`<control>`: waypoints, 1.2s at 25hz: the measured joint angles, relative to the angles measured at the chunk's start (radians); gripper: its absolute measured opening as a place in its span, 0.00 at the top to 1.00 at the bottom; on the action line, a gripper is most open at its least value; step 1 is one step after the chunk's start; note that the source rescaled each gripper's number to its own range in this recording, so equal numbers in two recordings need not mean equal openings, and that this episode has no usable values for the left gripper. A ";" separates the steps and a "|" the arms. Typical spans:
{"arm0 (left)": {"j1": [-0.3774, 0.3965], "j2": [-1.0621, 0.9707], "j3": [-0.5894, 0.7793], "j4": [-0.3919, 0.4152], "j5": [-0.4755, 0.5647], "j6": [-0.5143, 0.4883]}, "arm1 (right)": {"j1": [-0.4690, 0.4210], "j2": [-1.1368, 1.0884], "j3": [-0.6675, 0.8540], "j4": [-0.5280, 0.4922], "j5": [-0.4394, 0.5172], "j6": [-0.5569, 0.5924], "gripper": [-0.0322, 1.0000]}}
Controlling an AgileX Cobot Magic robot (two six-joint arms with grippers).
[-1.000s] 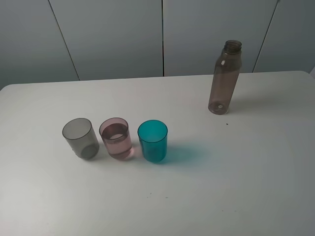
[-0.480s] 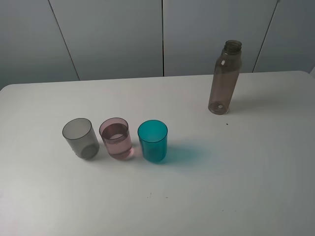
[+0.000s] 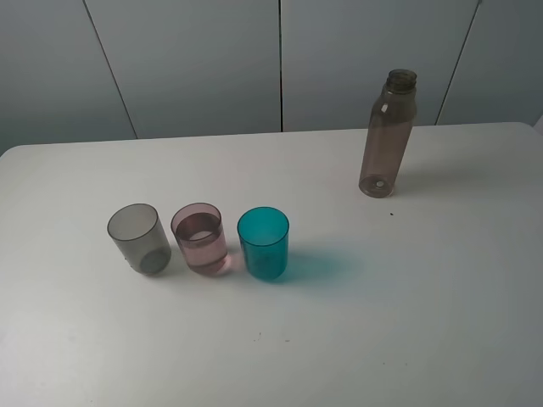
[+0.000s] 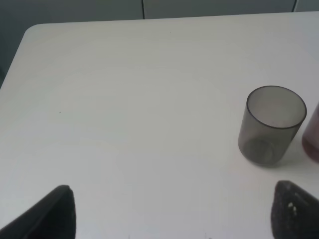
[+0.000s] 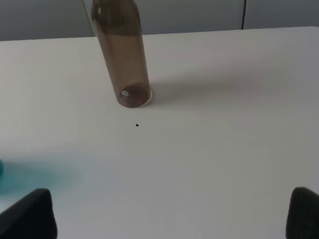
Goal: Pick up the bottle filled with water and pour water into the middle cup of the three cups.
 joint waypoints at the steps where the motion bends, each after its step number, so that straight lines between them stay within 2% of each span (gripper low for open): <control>1: 0.000 0.000 0.000 0.000 0.000 0.000 | 0.009 0.000 0.000 0.000 0.000 0.000 0.00; 30: 0.000 0.000 0.000 0.000 0.000 0.000 | 0.019 0.000 0.000 0.000 0.000 -0.002 0.00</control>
